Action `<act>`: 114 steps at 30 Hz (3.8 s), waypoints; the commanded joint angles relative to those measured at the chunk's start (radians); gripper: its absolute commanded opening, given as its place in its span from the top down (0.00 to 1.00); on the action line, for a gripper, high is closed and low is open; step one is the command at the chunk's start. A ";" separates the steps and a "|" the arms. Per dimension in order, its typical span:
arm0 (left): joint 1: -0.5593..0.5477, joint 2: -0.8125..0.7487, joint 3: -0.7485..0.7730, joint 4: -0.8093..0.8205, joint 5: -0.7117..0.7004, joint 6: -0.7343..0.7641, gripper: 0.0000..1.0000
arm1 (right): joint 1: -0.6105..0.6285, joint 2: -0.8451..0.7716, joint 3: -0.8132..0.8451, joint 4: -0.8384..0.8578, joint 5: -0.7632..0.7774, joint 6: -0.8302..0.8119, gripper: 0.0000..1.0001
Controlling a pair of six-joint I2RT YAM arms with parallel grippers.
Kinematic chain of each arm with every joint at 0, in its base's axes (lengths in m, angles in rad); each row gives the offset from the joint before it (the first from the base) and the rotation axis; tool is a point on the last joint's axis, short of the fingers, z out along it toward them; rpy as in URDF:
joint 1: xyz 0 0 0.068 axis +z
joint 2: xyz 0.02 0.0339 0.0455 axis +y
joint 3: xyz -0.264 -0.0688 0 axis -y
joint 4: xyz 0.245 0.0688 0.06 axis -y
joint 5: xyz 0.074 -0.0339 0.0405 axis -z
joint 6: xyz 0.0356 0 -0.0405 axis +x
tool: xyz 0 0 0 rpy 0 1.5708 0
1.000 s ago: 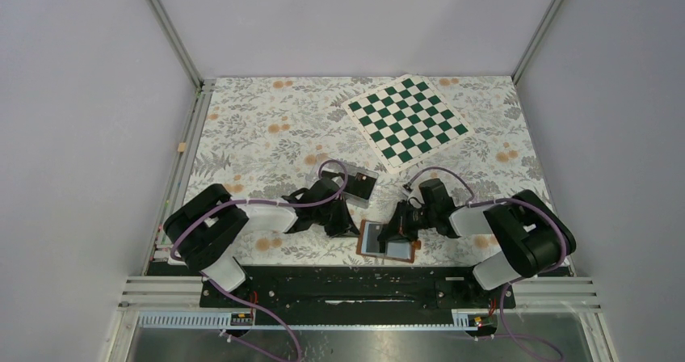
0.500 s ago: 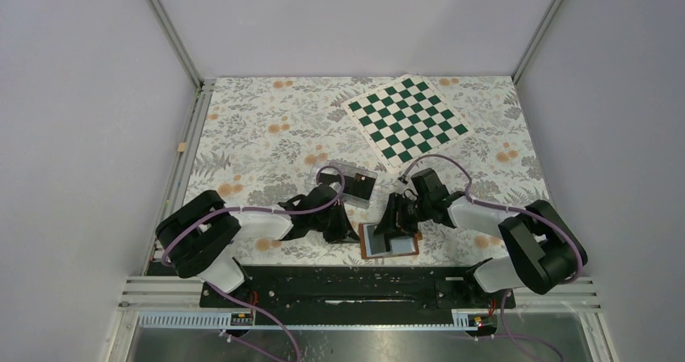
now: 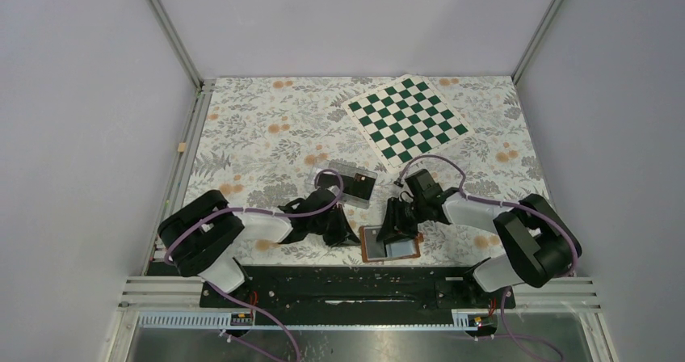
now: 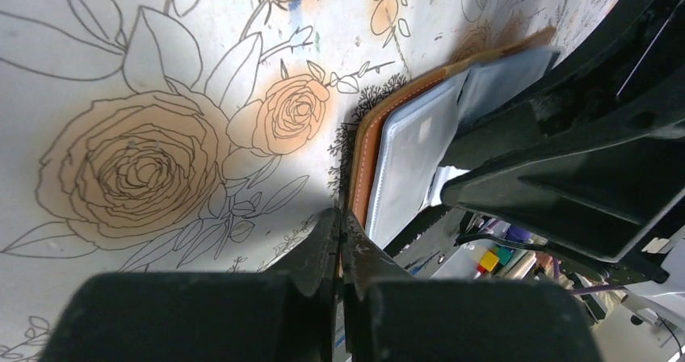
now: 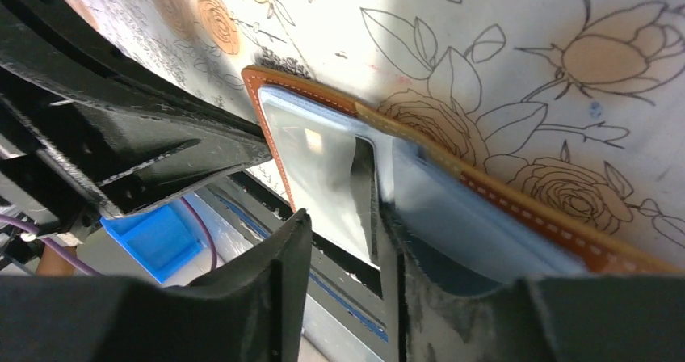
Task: Put the credit cards into the card holder
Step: Insert the credit card into the card holder, then close the card holder at the center of the board.
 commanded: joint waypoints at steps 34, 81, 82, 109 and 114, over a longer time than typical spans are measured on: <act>-0.001 -0.208 -0.075 0.139 -0.091 0.056 0.45 | -0.109 -0.427 0.056 -0.386 0.196 -0.115 0.19; -0.106 -0.034 0.189 0.136 0.121 0.043 0.50 | -0.157 -0.212 -0.138 -0.149 0.055 -0.051 0.30; -0.107 -0.040 0.190 0.135 0.119 0.041 0.50 | -0.157 -0.215 -0.138 -0.149 0.055 -0.049 0.30; -0.167 0.186 0.212 0.462 0.165 -0.135 0.51 | -0.158 -0.381 -0.119 -0.394 0.141 -0.035 0.27; -0.167 0.217 0.219 0.440 0.156 -0.133 0.51 | -0.156 -0.382 -0.115 -0.448 0.186 -0.043 0.25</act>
